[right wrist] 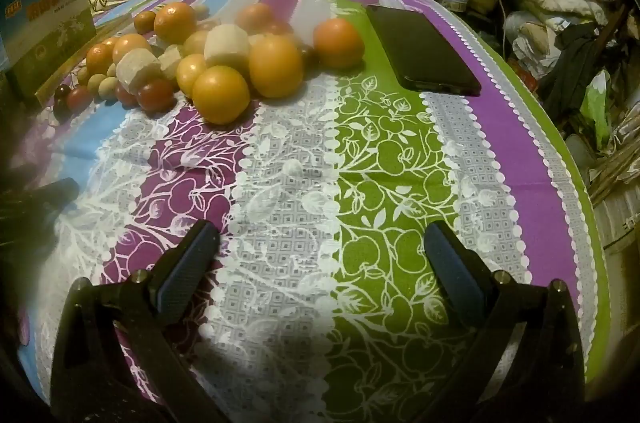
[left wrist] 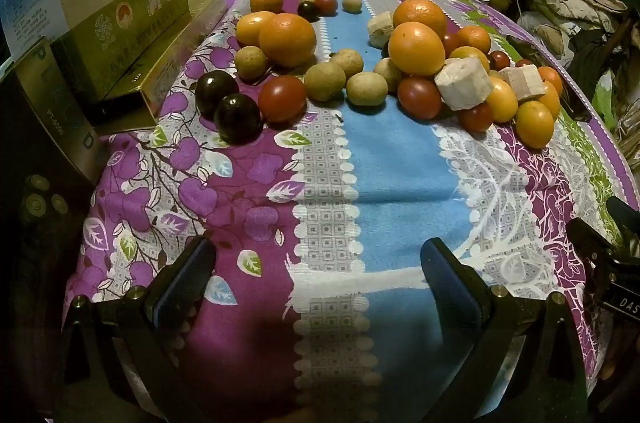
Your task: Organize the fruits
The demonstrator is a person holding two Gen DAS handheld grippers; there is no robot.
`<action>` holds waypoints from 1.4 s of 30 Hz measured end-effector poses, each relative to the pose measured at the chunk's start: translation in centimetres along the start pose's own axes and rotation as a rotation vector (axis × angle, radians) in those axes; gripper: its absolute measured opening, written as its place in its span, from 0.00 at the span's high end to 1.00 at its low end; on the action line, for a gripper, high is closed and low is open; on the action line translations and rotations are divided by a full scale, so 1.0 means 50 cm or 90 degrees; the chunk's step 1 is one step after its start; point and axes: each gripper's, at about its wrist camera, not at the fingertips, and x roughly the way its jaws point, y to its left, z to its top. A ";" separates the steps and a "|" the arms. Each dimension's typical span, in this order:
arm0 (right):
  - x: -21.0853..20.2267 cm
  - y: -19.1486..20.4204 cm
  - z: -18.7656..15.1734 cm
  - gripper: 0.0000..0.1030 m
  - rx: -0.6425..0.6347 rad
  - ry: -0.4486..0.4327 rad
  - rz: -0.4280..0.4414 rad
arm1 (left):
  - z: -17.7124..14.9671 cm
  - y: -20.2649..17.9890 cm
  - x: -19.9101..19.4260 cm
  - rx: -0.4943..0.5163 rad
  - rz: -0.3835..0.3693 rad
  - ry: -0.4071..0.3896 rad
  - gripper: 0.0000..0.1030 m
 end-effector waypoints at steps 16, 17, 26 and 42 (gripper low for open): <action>0.000 0.000 -0.002 0.00 -0.001 -0.002 -0.001 | -0.024 0.034 -0.042 -0.025 -0.031 -0.001 0.07; 0.000 0.000 -0.002 0.00 -0.001 -0.002 -0.001 | -0.023 0.042 -0.046 -0.032 -0.033 -0.004 0.12; -0.001 -0.001 -0.002 0.00 0.000 -0.004 0.001 | 0.053 0.107 -0.048 -0.143 -0.043 -0.045 0.54; -0.001 -0.003 -0.003 0.00 0.001 -0.006 0.004 | 0.115 0.114 0.033 -0.153 -0.051 -0.024 0.70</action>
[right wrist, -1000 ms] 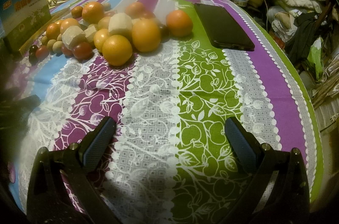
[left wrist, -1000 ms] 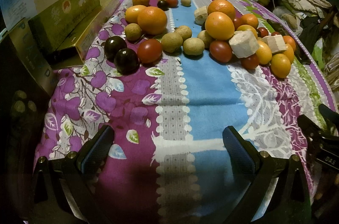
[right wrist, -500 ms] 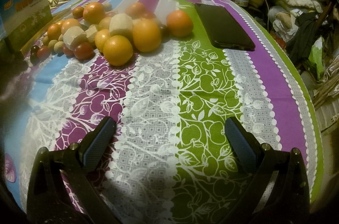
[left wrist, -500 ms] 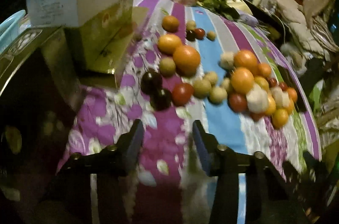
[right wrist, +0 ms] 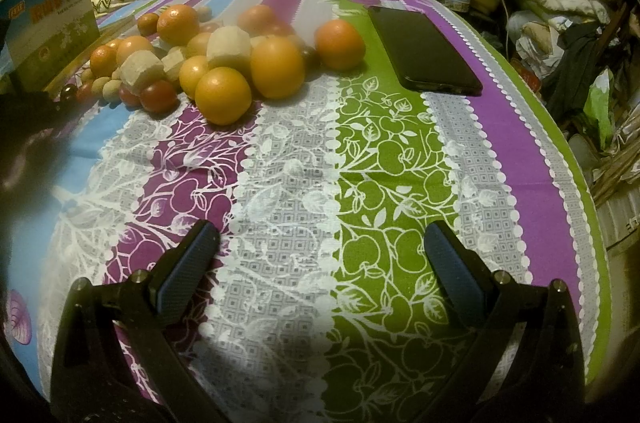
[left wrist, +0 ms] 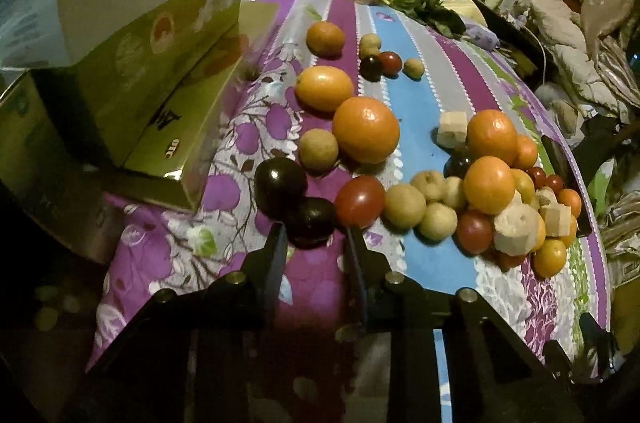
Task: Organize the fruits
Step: 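Grasp a dark purple plum with the left tool while the right tool grasps a large orange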
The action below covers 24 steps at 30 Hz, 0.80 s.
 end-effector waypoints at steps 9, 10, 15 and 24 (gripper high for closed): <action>-0.005 0.008 0.003 0.00 -0.009 0.007 -0.003 | 0.012 -0.006 0.007 0.008 -0.013 -0.024 0.58; -0.005 0.008 0.003 0.00 -0.009 0.008 -0.002 | 0.014 -0.008 0.009 0.008 -0.013 -0.025 0.57; -0.003 0.002 0.007 0.00 -0.009 0.015 0.006 | 0.018 -0.004 0.014 0.012 -0.019 -0.021 0.61; 0.002 0.002 0.004 0.00 -0.010 0.011 0.005 | 0.008 -0.010 0.021 0.030 -0.041 -0.026 0.42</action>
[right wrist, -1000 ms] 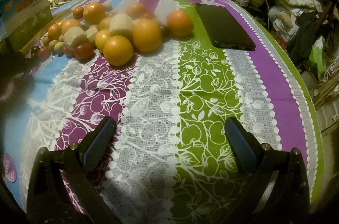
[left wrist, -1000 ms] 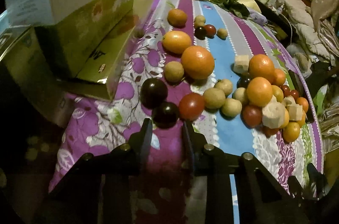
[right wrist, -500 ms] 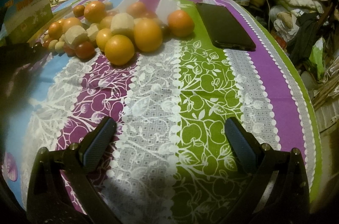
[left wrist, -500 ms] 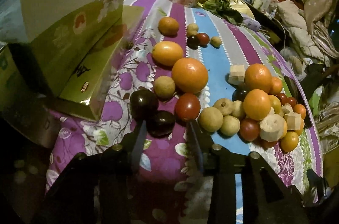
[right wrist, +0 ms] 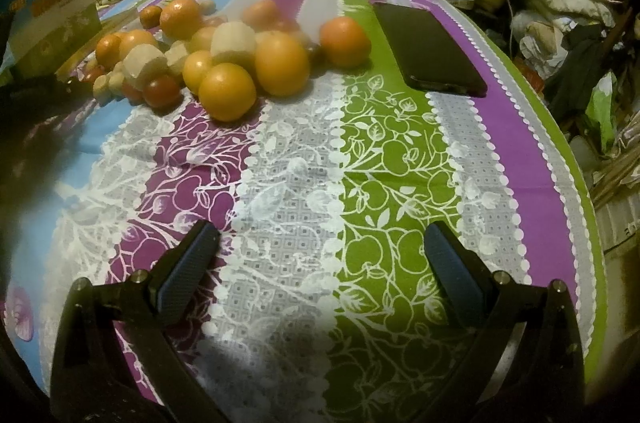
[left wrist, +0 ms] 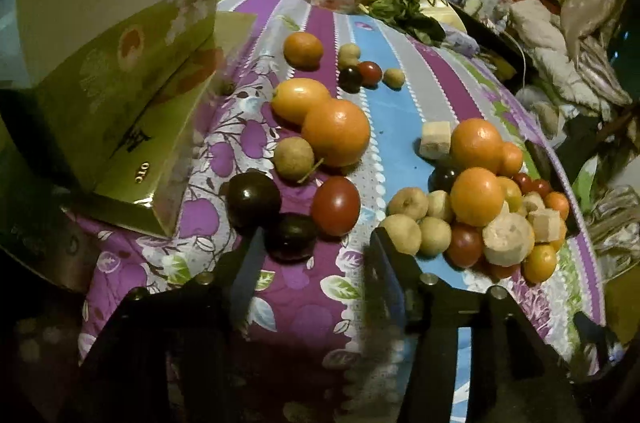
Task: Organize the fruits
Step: 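Grasp a dark purple plum with the left tool while the right tool grasps a large orange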
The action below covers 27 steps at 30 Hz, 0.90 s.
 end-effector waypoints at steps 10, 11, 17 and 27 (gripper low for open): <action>-0.001 0.000 -0.002 0.00 -0.001 -0.003 -0.003 | -0.004 -0.003 0.003 0.007 -0.003 0.001 0.37; -0.001 0.000 -0.002 0.00 -0.001 -0.003 -0.002 | -0.004 -0.002 0.003 0.006 -0.004 0.001 0.37; -0.002 0.001 -0.003 0.00 -0.001 -0.004 -0.002 | -0.006 -0.005 0.002 0.008 -0.006 0.000 0.33; -0.001 0.001 -0.003 0.00 0.000 -0.007 -0.003 | -0.005 -0.008 -0.001 0.010 -0.039 -0.002 0.21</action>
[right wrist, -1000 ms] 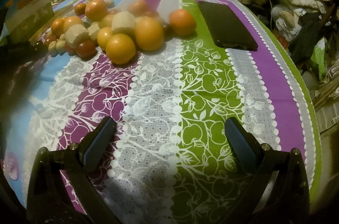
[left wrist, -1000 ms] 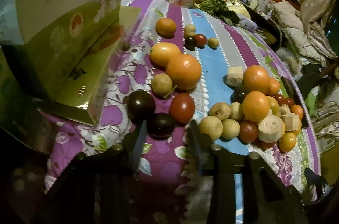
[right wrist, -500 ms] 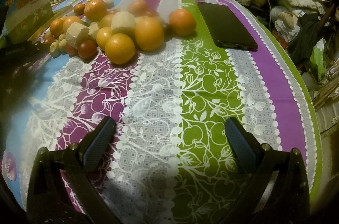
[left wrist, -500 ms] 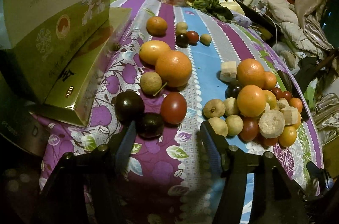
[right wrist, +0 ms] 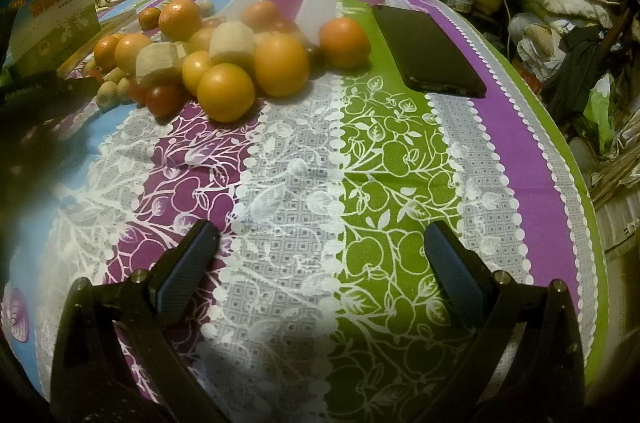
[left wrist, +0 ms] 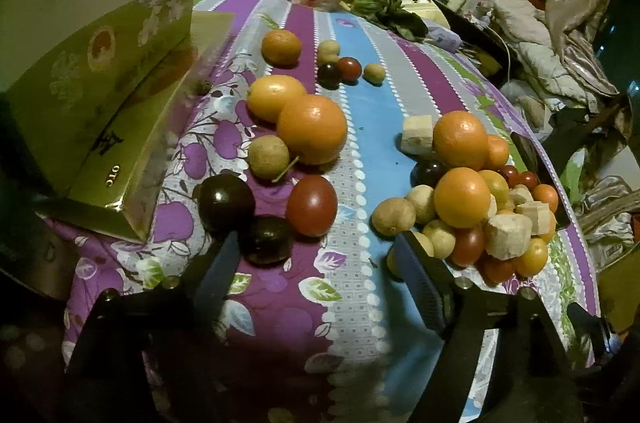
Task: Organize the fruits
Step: 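Grasp a dark purple plum with the left tool while the right tool grasps a large orange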
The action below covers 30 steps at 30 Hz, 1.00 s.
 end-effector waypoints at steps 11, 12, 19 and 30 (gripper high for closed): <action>-0.001 0.000 -0.002 0.00 0.000 -0.001 0.001 | -0.002 0.011 -0.011 -0.008 0.028 0.005 0.74; -0.001 0.000 -0.002 0.00 0.000 -0.001 0.001 | -0.002 0.009 -0.009 -0.008 0.031 0.008 0.74; -0.005 -0.001 0.000 0.01 0.000 0.006 -0.001 | 0.003 -0.004 -0.008 0.005 0.030 0.013 0.75; 0.007 0.030 0.092 0.33 0.006 0.013 0.182 | 0.013 -0.043 -0.138 0.021 0.005 -0.048 0.75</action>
